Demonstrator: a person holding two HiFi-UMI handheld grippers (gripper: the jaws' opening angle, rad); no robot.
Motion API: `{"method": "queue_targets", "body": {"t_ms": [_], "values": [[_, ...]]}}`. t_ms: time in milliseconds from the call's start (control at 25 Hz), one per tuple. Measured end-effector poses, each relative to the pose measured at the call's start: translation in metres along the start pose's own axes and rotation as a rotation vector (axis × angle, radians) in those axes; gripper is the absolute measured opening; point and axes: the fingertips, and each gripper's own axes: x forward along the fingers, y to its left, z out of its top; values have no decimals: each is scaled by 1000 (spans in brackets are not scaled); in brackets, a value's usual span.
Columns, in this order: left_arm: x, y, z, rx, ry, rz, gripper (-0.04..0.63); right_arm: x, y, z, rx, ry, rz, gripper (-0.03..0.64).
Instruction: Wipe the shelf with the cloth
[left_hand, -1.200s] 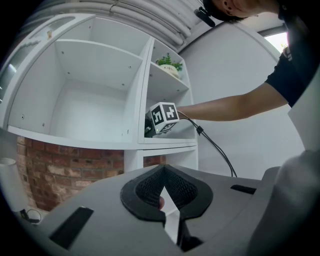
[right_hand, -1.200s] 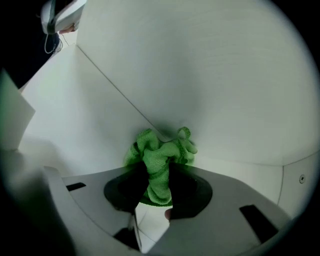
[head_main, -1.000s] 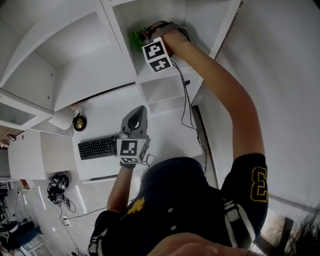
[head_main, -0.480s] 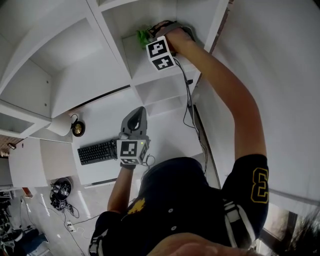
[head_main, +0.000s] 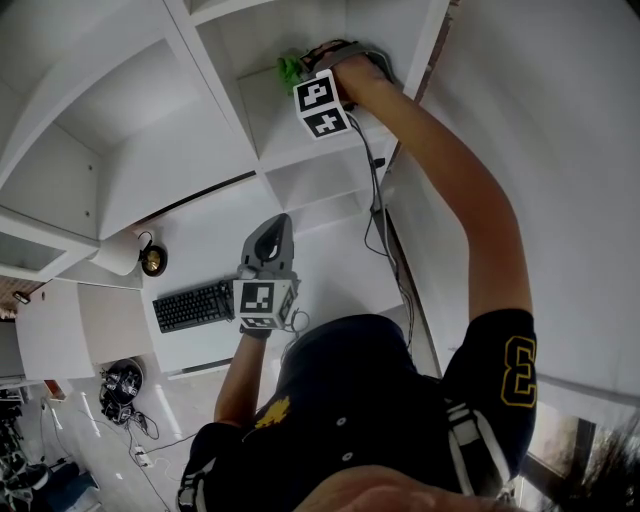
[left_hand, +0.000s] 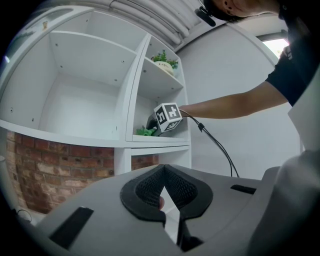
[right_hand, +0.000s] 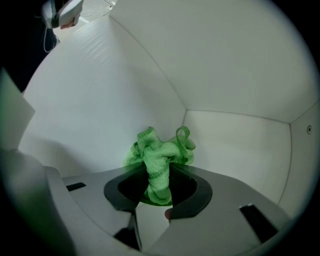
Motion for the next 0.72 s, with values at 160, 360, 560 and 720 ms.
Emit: {"method": "queue_targets", "body": {"t_ms": [160, 360, 560, 720], "values": [[0, -2, -1, -4, -1, 0, 17, 0, 1, -3, 0, 12, 6, 110], [-2, 1, 0, 0, -1, 5, 17, 0, 1, -5, 10, 16, 9, 110], [-1, 0, -1, -1, 0, 4, 17, 0, 2, -8, 15, 25, 14, 110], [-1, -1, -1, -4, 0, 3, 17, 1, 3, -10, 15, 38, 19, 110]]}}
